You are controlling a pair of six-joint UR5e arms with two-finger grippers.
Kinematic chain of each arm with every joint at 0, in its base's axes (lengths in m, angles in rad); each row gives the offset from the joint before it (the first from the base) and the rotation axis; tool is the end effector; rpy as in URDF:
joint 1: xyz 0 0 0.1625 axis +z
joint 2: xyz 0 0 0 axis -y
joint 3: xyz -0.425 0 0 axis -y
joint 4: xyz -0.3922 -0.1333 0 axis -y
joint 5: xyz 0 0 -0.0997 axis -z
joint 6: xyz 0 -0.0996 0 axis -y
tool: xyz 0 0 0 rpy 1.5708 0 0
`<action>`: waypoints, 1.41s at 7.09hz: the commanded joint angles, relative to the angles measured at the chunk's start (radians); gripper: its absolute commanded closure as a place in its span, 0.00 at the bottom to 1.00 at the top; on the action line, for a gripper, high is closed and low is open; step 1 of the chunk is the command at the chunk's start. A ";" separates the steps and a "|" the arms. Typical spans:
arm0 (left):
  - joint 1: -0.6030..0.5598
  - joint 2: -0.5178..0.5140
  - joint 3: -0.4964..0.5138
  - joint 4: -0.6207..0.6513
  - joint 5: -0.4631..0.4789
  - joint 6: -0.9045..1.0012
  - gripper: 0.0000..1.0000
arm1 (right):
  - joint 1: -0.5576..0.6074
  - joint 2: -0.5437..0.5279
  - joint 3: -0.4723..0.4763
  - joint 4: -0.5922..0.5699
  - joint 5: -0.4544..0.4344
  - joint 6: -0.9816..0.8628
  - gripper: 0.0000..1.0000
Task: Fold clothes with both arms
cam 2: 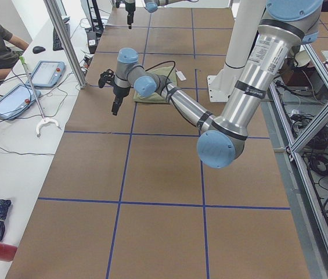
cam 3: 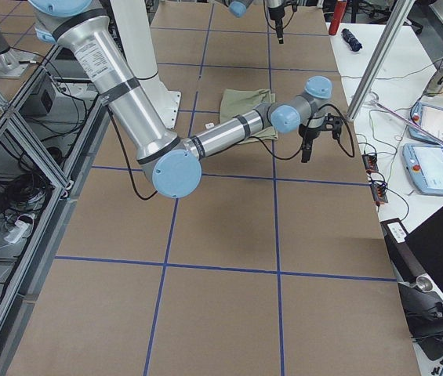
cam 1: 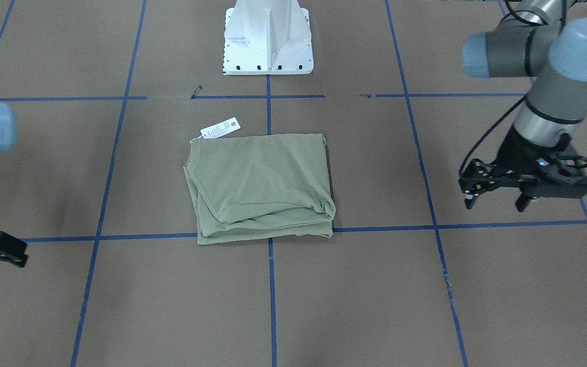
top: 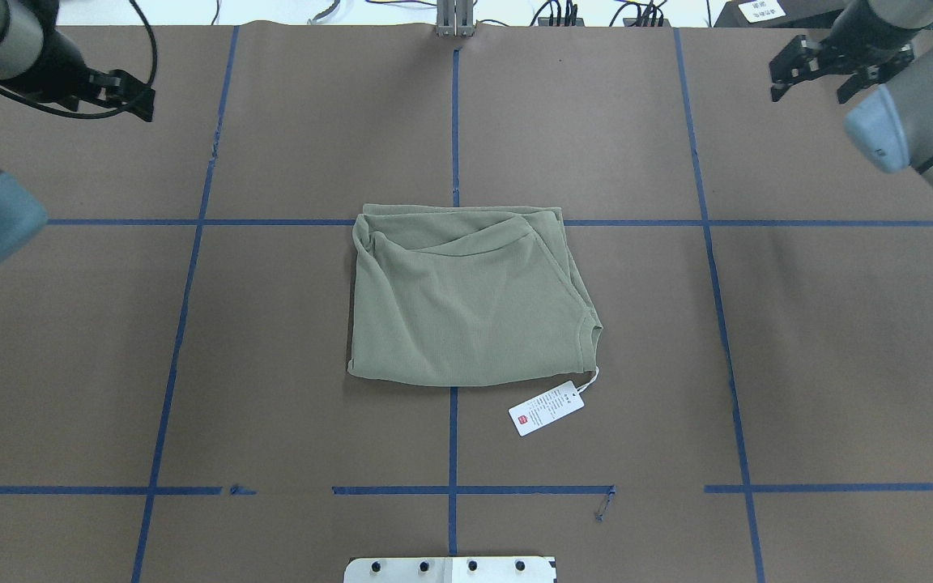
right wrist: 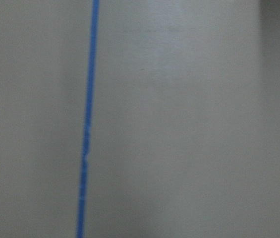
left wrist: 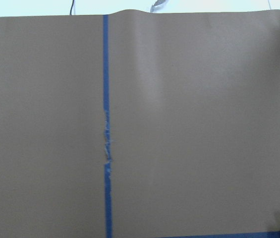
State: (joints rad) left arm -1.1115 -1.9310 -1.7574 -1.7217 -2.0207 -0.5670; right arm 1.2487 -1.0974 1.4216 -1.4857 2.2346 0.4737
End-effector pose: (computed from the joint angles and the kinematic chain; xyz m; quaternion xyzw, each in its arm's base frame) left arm 0.1937 -0.5946 0.3610 0.1874 0.3462 0.0268 0.9189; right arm -0.1496 -0.6756 0.4481 0.0535 -0.3686 0.0041 0.9281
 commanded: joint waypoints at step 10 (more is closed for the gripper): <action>-0.364 0.445 0.016 0.107 -0.220 0.659 0.00 | 0.302 -0.486 0.162 -0.074 0.057 -0.568 0.00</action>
State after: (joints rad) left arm -1.4761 -1.4826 -1.7459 -1.6721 -2.2387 0.0891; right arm 1.5494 -1.5741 1.5866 -1.5563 2.2916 -0.1151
